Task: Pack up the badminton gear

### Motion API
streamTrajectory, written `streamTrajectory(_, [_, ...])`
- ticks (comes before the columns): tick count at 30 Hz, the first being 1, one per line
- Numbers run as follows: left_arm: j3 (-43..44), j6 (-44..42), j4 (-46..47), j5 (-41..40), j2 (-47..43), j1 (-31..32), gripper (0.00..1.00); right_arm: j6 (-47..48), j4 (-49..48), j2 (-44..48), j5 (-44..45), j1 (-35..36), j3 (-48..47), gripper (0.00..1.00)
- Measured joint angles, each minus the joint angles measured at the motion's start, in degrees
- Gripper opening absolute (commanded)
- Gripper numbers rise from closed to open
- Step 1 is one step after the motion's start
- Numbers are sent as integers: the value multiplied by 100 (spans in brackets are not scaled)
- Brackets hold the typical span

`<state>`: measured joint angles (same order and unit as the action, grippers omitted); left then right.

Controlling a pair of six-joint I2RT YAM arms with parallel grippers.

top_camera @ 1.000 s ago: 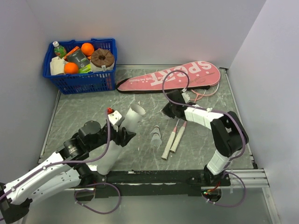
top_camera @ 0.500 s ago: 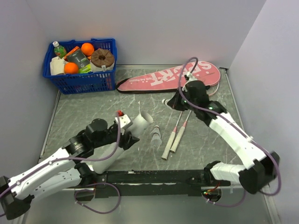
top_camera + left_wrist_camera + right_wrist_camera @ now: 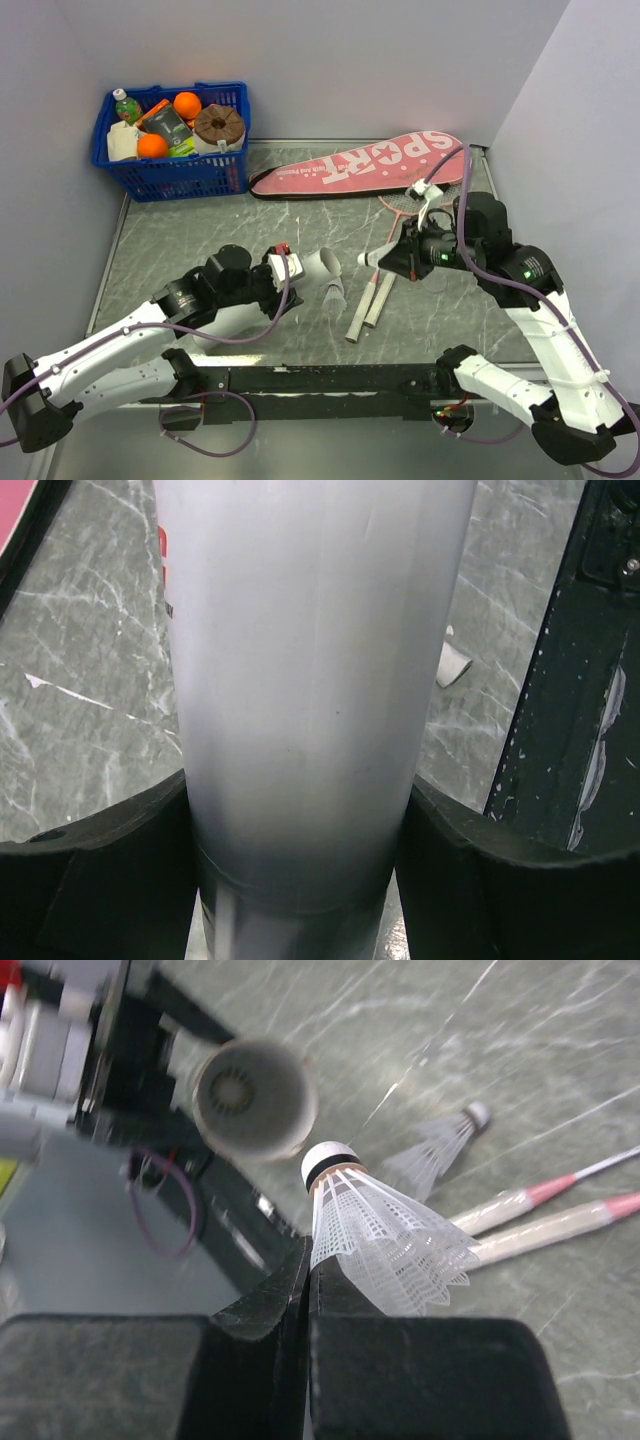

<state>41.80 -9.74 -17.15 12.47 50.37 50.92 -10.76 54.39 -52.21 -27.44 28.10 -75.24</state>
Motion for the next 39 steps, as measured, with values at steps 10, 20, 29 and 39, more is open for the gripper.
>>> streamTrajectory(10, [0,-111,-81,35,7,372,1,380,439,-173,-1067,68,-52,0])
streamTrajectory(20, [-4,-96,-61,37,-7,431,1,197,28,-859,-1106,780,-68,0])
streamTrajectory(29, [-92,-46,37,190,-308,439,1,-315,-1139,-1300,-1161,1300,304,0])
streamTrajectory(39, [-258,105,48,221,-608,398,1,-1137,-2590,-1805,-1552,1784,846,0])
